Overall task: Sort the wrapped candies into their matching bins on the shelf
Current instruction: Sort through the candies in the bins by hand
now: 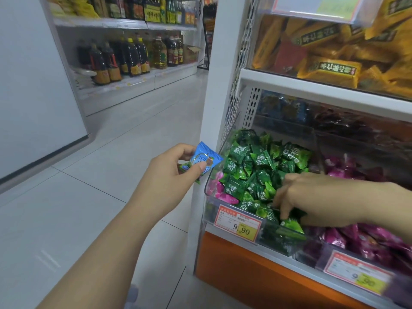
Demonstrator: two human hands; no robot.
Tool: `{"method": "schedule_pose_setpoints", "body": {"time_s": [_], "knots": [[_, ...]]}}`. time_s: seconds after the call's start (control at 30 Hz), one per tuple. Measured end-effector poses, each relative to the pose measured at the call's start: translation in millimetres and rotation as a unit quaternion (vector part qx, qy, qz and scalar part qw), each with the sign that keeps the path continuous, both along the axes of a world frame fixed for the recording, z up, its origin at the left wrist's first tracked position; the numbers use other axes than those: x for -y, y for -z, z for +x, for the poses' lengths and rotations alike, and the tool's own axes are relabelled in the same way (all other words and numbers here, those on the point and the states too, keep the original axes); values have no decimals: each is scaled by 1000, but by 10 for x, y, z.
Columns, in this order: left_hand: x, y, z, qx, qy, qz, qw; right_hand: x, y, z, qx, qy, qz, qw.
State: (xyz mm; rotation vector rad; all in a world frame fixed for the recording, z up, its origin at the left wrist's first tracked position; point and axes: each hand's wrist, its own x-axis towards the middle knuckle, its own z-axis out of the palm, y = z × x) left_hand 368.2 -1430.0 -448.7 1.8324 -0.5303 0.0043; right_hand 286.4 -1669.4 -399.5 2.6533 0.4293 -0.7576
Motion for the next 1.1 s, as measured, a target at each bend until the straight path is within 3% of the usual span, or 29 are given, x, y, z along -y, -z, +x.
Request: {"method": "schedule_pose_setpoints", "body": {"time_s": [0.13, 0.27, 0.37, 0.5, 0.57, 1.0, 1.1], "knots": [[32, -6, 8, 2, 0, 7, 1000, 24, -122, 47, -5, 50, 64, 997], [43, -22, -7, 1, 1, 1, 1000, -166, -107, 266, 63, 47, 212, 974], [39, -29, -22, -2, 2, -7, 1000, -414, 25, 439, 13, 85, 308, 947], [21, -29, -20, -5, 3, -8, 1000, -579, 258, 606, -106, 104, 254, 956], [10, -27, -11, -7, 4, -10, 1000, -607, 321, 629, -125, 108, 248, 955], [55, -69, -69, 10, 26, -25, 999, -444, 231, 432, -82, 194, 380, 900], [86, -82, -101, 16, 30, -33, 999, -388, 158, 338, -14, 226, 463, 857]]}}
